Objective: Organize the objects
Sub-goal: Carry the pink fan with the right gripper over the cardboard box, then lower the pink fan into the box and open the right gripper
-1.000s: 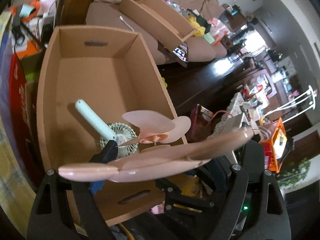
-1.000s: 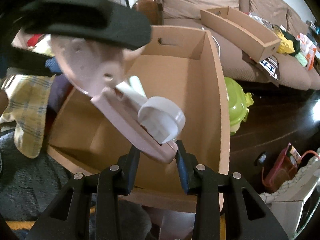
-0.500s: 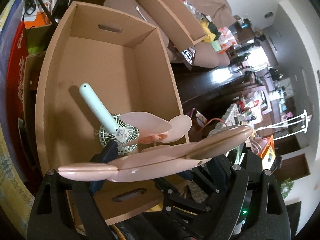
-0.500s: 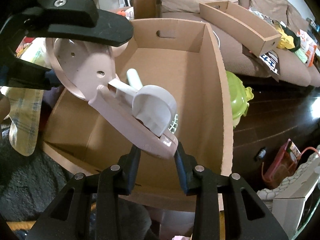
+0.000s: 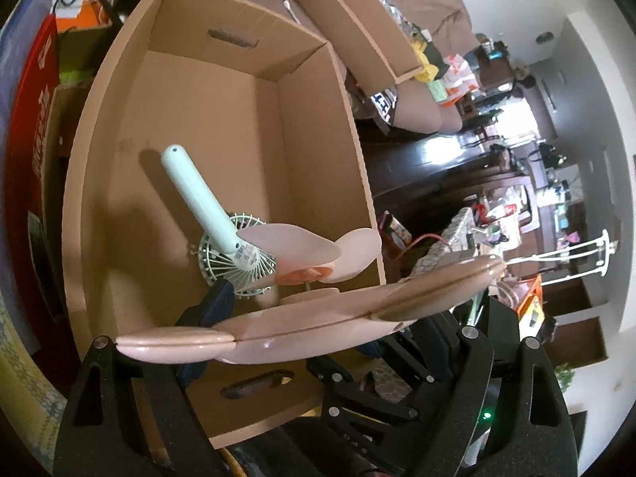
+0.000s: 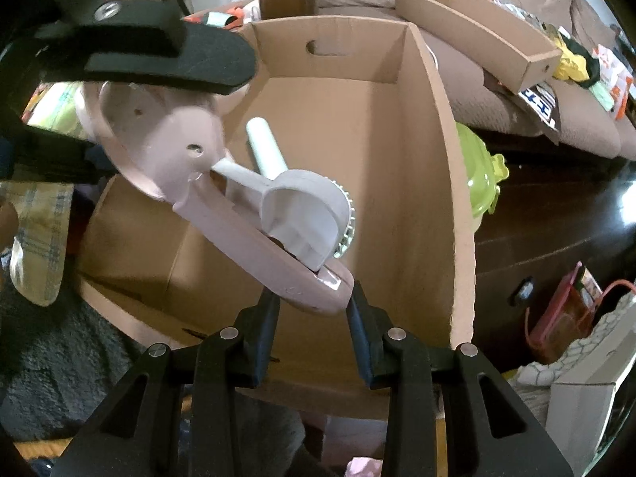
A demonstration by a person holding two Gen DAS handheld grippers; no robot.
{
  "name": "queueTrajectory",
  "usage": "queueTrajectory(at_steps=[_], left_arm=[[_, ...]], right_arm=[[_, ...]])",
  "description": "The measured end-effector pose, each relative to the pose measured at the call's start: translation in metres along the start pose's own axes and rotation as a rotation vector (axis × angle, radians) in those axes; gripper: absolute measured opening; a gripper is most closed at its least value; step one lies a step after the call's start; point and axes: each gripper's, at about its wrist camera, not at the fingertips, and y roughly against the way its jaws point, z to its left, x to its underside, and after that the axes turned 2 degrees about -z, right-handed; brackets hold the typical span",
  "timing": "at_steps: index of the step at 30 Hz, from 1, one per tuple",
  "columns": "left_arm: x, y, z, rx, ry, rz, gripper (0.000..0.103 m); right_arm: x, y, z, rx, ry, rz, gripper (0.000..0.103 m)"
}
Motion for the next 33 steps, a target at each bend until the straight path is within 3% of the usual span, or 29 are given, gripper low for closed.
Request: queueTrajectory(at_steps=[25, 31, 33], left_arm=[[-0.007, -0.010, 0.016, 0.020, 0.091, 0.043, 0.084], [-0.004, -0.019, 0.019, -0.052, 0.108, 0.089, 0.084], [-0.003, -0.020, 0.023, -0.037, 0.133, 0.092, 0.084]], right_arm=[[-0.001, 0.000, 0.000, 0.019, 0.005, -0.001, 0.034], [-0.001, 0.002, 0.001, 0.025, 0.008, -0.009, 0.036], [-0.001, 0.003, -0.001, 0.024, 0.004, -0.015, 0.036]])
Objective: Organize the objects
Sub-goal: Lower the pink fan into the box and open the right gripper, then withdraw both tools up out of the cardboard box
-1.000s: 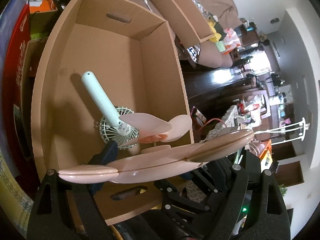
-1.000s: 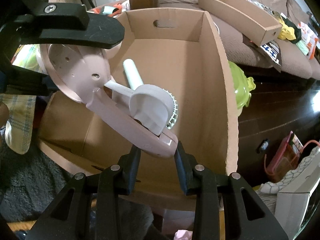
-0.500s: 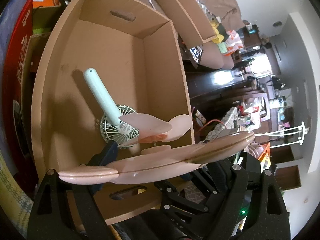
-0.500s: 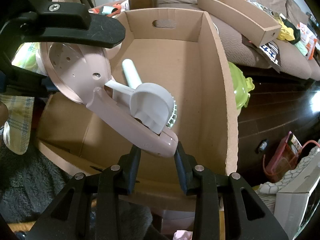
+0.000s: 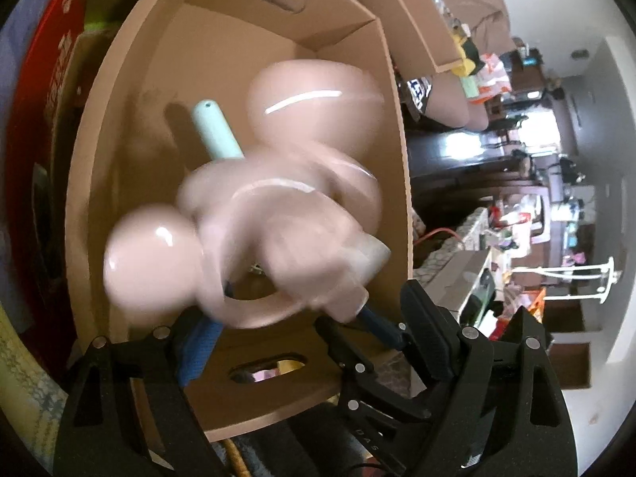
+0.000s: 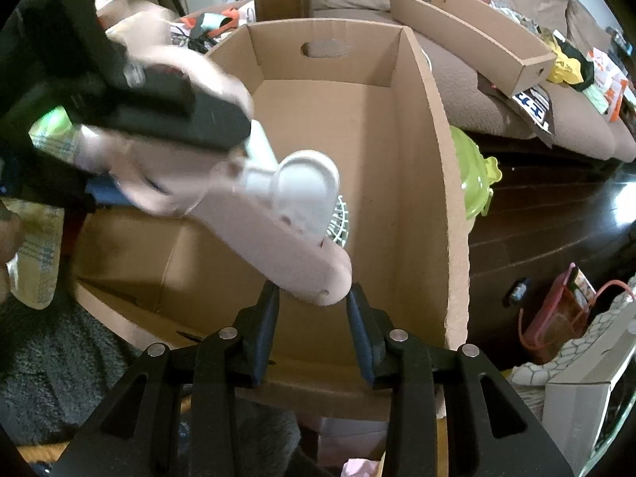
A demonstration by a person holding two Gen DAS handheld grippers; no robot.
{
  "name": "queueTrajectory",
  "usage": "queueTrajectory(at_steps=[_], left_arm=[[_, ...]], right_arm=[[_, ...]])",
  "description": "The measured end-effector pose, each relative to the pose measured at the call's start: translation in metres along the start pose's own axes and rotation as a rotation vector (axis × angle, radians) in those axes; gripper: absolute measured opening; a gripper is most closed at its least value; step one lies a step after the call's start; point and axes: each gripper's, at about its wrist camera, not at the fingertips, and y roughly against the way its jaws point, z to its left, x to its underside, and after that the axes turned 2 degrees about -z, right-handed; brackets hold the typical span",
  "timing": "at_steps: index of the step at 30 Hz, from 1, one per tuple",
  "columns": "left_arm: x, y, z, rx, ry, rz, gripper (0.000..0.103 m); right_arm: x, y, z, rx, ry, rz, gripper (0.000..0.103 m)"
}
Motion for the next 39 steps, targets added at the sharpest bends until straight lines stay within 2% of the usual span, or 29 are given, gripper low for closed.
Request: queueTrajectory(at_steps=[9, 17, 22, 29, 33, 39], left_arm=[[-0.002, 0.007, 0.001, 0.027, 0.012, -0.021, 0.084], [0.006, 0.027, -0.009, 0.030, -0.042, -0.039, 0.084], [0.010, 0.053, -0.021, 0.039, -0.093, -0.078, 0.084], [0.022, 0.100, -0.039, 0.000, -0.189, -0.159, 0.084], [0.035, 0.126, -0.041, 0.024, -0.200, -0.184, 0.084], [0.053, 0.170, -0.043, 0.017, -0.240, -0.242, 0.084]], right_arm=[[-0.001, 0.003, -0.002, -0.005, -0.010, -0.021, 0.036], [-0.005, 0.011, -0.007, -0.001, -0.053, -0.062, 0.038], [-0.007, 0.015, -0.009, -0.004, -0.067, -0.083, 0.041], [-0.007, 0.021, -0.013, -0.030, -0.094, -0.109, 0.043], [-0.008, 0.025, -0.018, -0.065, -0.132, -0.127, 0.044], [-0.009, 0.025, -0.019, -0.055, -0.136, -0.130, 0.045]])
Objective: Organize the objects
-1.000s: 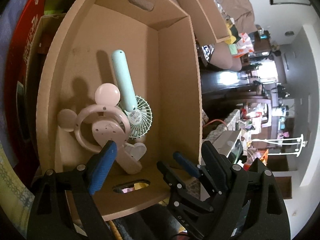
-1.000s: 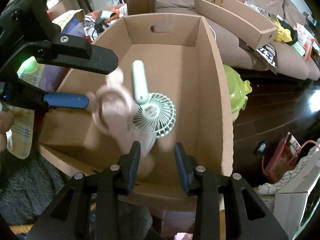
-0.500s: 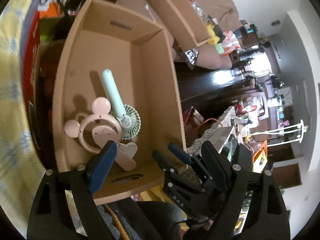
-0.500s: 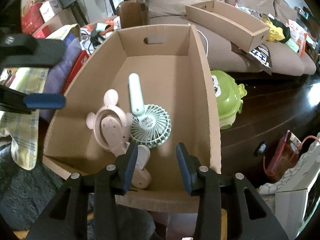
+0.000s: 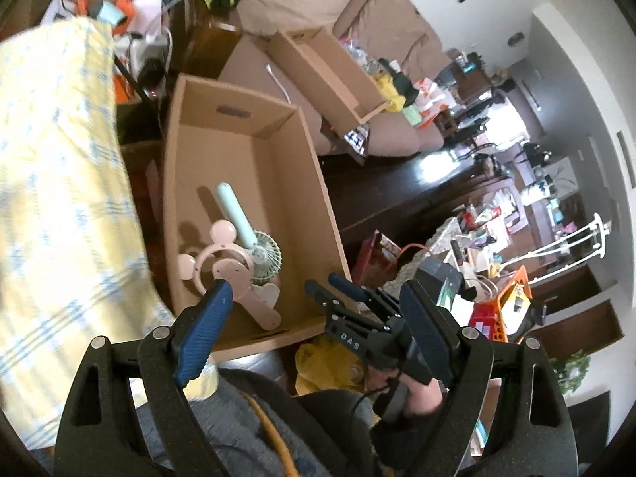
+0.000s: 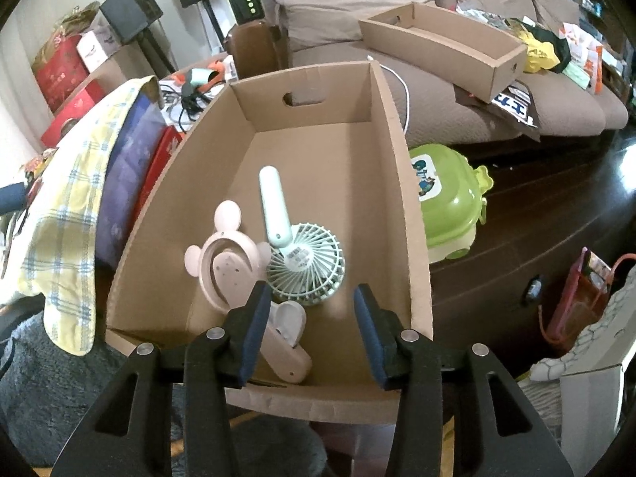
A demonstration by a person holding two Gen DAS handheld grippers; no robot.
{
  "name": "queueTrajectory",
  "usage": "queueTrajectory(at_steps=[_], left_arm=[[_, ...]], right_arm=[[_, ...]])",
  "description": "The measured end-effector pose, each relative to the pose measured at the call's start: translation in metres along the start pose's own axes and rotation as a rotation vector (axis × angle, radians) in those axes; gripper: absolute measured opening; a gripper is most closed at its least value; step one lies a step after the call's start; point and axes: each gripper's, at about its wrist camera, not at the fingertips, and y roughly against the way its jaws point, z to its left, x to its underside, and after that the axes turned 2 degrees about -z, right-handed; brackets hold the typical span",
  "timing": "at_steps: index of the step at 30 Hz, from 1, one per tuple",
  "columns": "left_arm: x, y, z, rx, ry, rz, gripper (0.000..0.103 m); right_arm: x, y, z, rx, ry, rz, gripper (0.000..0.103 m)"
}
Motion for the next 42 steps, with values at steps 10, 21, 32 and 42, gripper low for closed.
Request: queueTrajectory(at_steps=[10, 21, 32, 42], left_arm=[[0.002, 0.085, 0.038, -0.083, 0.040, -0.134, 0.084], [0.015, 0.217, 0.108, -0.247, 0.111, -0.336, 0.084], [0.052, 0.302, 0.192, -0.413, 0.275, -0.419, 0.084], [0.081, 0.320, 0.238, -0.527, 0.303, -0.445, 0.084]], right_arm=[[-0.002, 0.007, -0.002, -0.020, -0.021, -0.008, 0.045], [-0.024, 0.074, 0.046, -0.059, 0.049, -0.136, 0.050], [-0.046, 0.104, 0.158, -0.136, 0.265, -0.138, 0.054], [-0.047, 0.098, 0.254, -0.202, 0.413, -0.104, 0.057]])
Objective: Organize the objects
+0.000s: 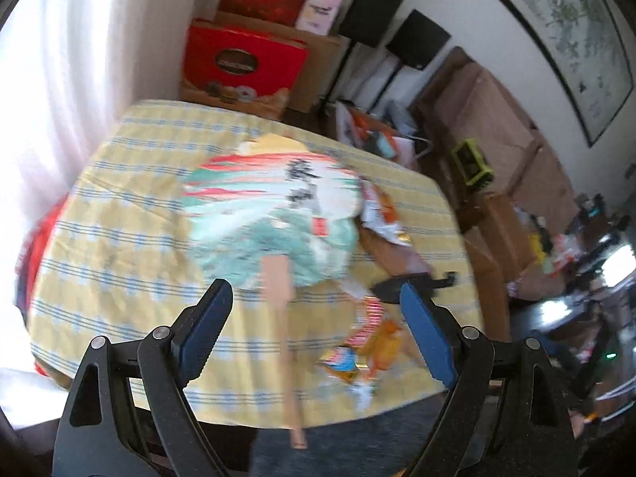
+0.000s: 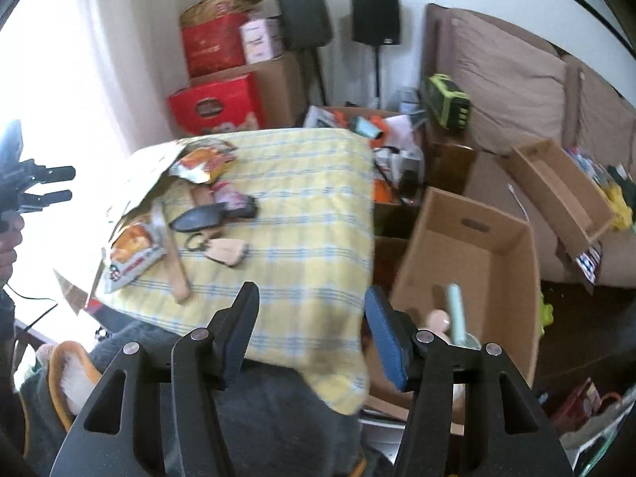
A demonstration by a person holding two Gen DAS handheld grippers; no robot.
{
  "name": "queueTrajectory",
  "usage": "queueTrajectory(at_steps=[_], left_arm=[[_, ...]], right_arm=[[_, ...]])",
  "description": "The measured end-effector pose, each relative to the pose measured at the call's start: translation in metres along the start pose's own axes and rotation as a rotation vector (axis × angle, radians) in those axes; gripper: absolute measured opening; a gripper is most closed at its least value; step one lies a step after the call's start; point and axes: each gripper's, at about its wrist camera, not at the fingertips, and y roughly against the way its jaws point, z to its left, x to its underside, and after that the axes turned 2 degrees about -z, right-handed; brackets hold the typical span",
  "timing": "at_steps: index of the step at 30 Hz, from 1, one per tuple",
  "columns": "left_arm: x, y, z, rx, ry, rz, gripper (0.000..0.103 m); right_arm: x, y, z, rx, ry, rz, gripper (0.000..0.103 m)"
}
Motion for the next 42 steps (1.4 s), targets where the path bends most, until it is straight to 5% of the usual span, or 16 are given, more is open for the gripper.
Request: queueTrajectory(at_steps=[5, 9, 15, 24, 27, 31, 37, 42], left_arm=[[0.012, -0.010, 0.022, -0.046, -0.040, 0.036, 0.084], [0.012, -0.016, 0.044, -0.124, -0.047, 0.046, 0.084], [0.017, -0.016, 0.070, -0.110, -0.002, 0.051, 0.084], [0.018, -0.015, 0.098, -0.118, 0.076, 0.048, 0.084], [0.016, -0.006, 0.115, -0.125, 0.130, 0.024, 0.084], [0.015, 0.007, 0.135, -0.137, 0.186, -0.010, 0.084], [0.014, 0.019, 0.151, -0.129, 0.246, -0.037, 0.085], [0.014, 0.027, 0.155, -0.136, 0.257, -0.055, 0.085]], right_arm=[[-0.011, -0.017, 0.030, -0.016, 0.049, 0.030, 0.058], [-0.020, -0.032, 0.061, -0.037, 0.128, 0.041, 0.074], [-0.037, -0.060, 0.129, -0.119, 0.292, 0.015, 0.092], [-0.039, -0.092, 0.223, -0.303, 0.308, 0.163, 0.092], [-0.030, -0.102, 0.257, -0.327, 0.364, 0.211, 0.086], [-0.025, -0.125, 0.282, -0.283, 0.379, 0.227, 0.059], [-0.040, -0.174, 0.301, 0.024, 0.406, 0.108, 0.053], [-0.050, -0.197, 0.296, 0.025, 0.374, 0.134, 0.038]])
